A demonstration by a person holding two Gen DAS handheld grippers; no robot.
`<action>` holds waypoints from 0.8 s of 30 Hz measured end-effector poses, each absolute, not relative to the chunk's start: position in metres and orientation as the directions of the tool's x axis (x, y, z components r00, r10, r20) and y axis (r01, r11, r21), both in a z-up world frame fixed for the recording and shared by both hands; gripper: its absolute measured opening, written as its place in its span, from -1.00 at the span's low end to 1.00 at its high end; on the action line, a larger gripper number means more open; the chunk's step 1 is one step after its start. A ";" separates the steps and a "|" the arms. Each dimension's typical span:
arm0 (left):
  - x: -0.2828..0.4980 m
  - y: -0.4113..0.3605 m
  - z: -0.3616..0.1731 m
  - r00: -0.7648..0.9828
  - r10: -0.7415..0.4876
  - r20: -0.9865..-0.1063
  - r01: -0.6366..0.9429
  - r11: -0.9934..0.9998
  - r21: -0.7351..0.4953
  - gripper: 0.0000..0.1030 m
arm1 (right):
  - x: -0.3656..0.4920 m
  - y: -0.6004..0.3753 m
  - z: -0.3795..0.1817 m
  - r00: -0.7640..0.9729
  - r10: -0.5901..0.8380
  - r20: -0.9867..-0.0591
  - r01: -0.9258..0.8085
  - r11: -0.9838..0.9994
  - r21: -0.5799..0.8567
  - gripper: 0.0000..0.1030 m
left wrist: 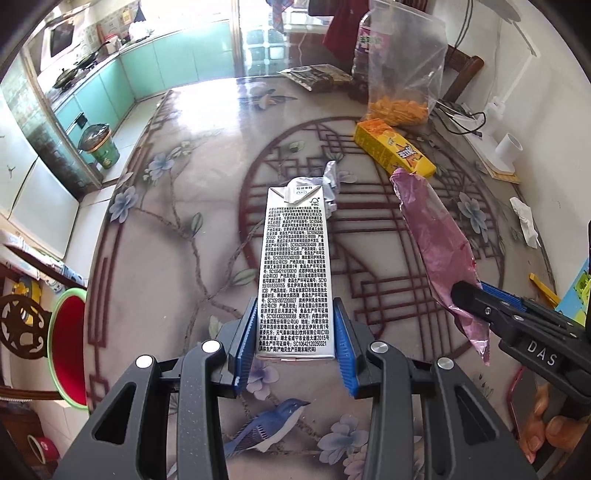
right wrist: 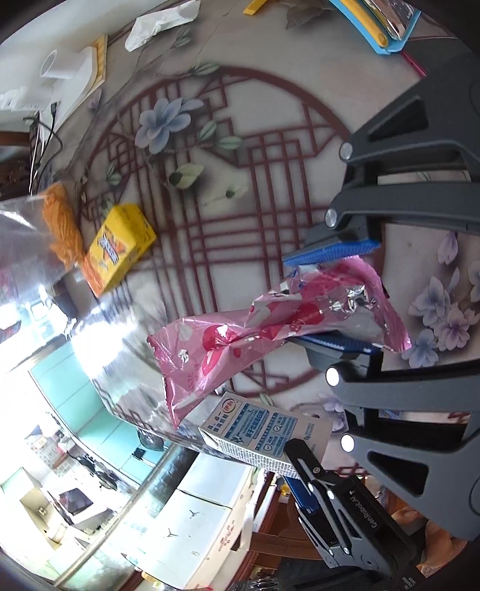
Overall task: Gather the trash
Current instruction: 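Carry the milk carton with the left tool to the bucket while the right tool carries the pink wrapper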
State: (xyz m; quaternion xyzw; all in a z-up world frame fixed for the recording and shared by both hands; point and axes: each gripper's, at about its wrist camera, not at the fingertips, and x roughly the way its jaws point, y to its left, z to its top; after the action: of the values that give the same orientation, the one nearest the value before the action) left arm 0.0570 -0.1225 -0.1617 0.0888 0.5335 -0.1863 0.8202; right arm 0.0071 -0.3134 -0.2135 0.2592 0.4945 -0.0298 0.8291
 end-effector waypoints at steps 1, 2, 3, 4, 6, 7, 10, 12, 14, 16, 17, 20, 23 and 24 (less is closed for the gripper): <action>0.056 -0.119 -0.161 0.365 -0.209 -0.907 0.396 0.917 -0.052 -0.31 | 0.007 -0.310 -0.213 0.509 0.210 -0.835 0.299 0.867 0.400 -0.33; 0.056 -0.116 -0.161 0.370 -0.207 -0.906 0.393 0.918 -0.049 -0.31 | 0.008 -0.304 -0.211 0.508 0.213 -0.835 0.288 0.871 0.398 -0.33; 0.055 -0.112 -0.160 0.377 -0.203 -0.904 0.389 0.920 -0.044 -0.31 | 0.008 -0.300 -0.211 0.507 0.216 -0.835 0.280 0.875 0.396 -0.33; 0.054 -0.108 -0.159 0.383 -0.199 -0.902 0.384 0.922 -0.040 -0.31 | 0.009 -0.296 -0.210 0.506 0.219 -0.834 0.270 0.878 0.394 -0.33; 0.053 -0.099 -0.158 0.394 -0.193 -0.899 0.368 0.929 -0.038 -0.31 | 0.011 -0.287 -0.209 0.505 0.225 -0.833 0.251 0.886 0.391 -0.33; 0.053 -0.094 -0.157 0.397 -0.191 -0.898 0.360 0.932 -0.038 -0.31 | 0.012 -0.283 -0.208 0.505 0.228 -0.833 0.242 0.888 0.390 -0.33; 0.050 -0.081 -0.157 0.412 -0.168 -0.896 0.338 0.941 -0.021 -0.31 | 0.013 -0.270 -0.204 0.507 0.229 -0.831 0.216 0.900 0.380 -0.33; 0.048 -0.072 -0.158 0.422 -0.143 -0.895 0.324 0.946 0.002 -0.31 | 0.016 -0.262 -0.202 0.507 0.227 -0.831 0.200 0.907 0.370 -0.33; 0.046 -0.062 -0.159 0.420 -0.137 -0.897 0.308 0.951 -0.001 -0.31 | 0.019 -0.255 -0.201 0.506 0.229 -0.831 0.187 0.912 0.365 -0.33; 0.044 -0.051 -0.159 0.421 -0.129 -0.898 0.287 0.958 -0.002 -0.31 | 0.020 -0.249 -0.199 0.507 0.232 -0.830 0.176 0.915 0.363 -0.33; 0.043 -0.046 -0.160 0.422 -0.124 -0.898 0.280 0.960 -0.001 -0.31 | 0.021 -0.245 -0.198 0.507 0.232 -0.830 0.167 0.918 0.359 -0.33; 0.043 -0.032 -0.159 0.429 -0.112 -0.896 0.252 0.968 0.000 -0.31 | 0.024 -0.233 -0.194 0.509 0.233 -0.829 0.143 0.926 0.349 -0.33; 0.041 -0.017 -0.159 0.434 -0.102 -0.895 0.224 0.975 -0.003 -0.31 | 0.026 -0.219 -0.190 0.511 0.232 -0.828 0.119 0.934 0.336 -0.33; 0.041 -0.012 -0.159 0.435 -0.101 -0.895 0.219 0.976 -0.004 -0.31 | 0.026 -0.214 -0.189 0.511 0.233 -0.827 0.111 0.937 0.332 -0.33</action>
State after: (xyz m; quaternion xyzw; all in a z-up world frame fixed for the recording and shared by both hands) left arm 0.0406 -0.0123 -0.1593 0.0562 0.5230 -0.0946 0.8452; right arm 0.0263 -0.2145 -0.1890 0.1743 0.4932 0.0359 0.8515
